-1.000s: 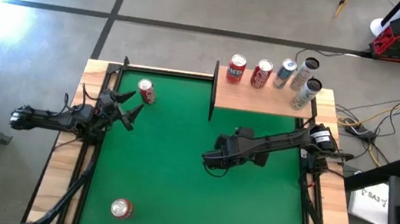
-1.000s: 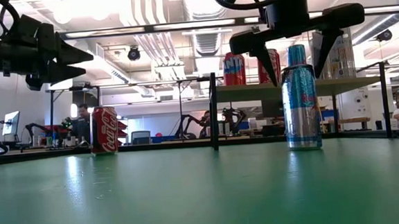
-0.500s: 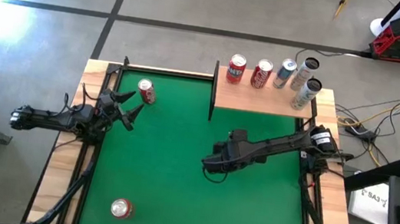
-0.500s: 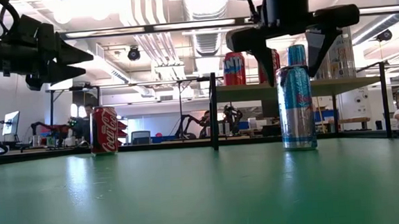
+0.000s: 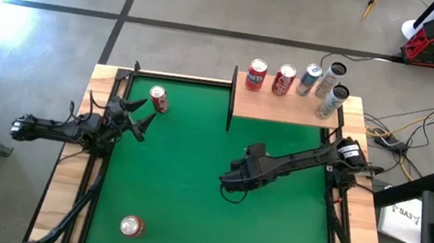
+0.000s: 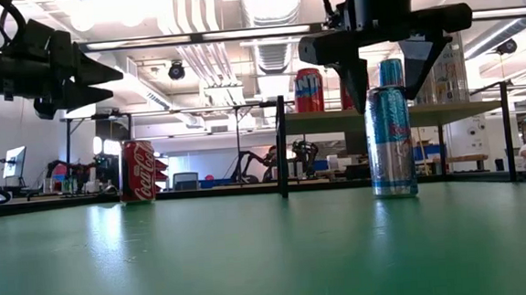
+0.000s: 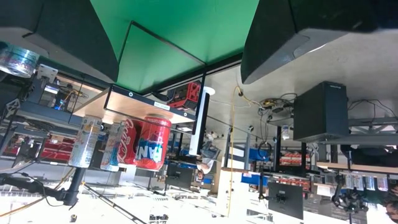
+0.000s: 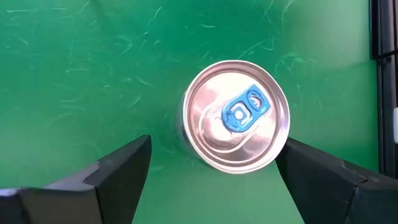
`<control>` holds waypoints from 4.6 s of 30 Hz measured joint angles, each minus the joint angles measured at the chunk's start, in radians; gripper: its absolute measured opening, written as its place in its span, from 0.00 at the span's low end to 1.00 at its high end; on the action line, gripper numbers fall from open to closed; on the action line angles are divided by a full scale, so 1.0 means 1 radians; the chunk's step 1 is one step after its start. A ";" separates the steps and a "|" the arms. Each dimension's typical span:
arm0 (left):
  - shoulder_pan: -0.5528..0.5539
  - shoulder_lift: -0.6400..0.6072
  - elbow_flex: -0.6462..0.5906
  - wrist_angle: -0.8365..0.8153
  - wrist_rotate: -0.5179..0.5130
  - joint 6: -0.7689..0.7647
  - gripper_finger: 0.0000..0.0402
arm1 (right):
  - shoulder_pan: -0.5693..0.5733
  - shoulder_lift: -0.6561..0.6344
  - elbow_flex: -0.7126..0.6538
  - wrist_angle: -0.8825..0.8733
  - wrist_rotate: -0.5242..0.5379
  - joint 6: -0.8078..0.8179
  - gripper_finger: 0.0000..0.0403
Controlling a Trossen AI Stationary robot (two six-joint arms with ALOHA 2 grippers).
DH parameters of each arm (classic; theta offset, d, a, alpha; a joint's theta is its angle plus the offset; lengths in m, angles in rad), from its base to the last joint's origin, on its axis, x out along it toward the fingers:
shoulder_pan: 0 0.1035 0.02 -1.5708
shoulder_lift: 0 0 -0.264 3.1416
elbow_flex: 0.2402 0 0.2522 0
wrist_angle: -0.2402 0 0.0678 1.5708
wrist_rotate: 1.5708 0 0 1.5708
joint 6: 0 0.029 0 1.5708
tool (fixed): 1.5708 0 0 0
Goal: Place canned beverage on shelf
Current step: Put the blue soda can on the shelf aligned with the other blue soda can
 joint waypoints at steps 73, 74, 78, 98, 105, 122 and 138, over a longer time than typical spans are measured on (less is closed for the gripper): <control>0.000 0.000 0.000 0.000 0.000 0.000 0.81 | 0.162 -0.013 0.019 -0.030 0.019 -0.001 0.81; 0.000 0.000 0.000 0.000 0.000 0.000 0.81 | 0.167 -0.013 0.019 -0.028 0.043 0.028 0.81; 0.000 0.000 0.000 0.000 0.000 0.000 0.81 | 0.216 -0.013 0.002 -0.020 0.172 0.205 0.81; 0.000 0.000 0.000 0.000 0.000 0.000 0.81 | 0.377 -0.013 -0.376 -0.048 0.687 0.611 0.81; 0.000 0.000 0.000 0.000 0.000 0.000 0.81 | 0.420 -0.013 -0.493 0.045 0.832 0.667 0.81; 0.000 0.000 0.000 0.000 0.000 0.000 0.81 | 0.413 -0.013 -0.719 0.328 1.049 0.577 0.81; 0.000 0.000 0.000 0.000 0.000 0.000 0.81 | 0.286 -0.013 -0.758 0.455 1.101 0.510 0.81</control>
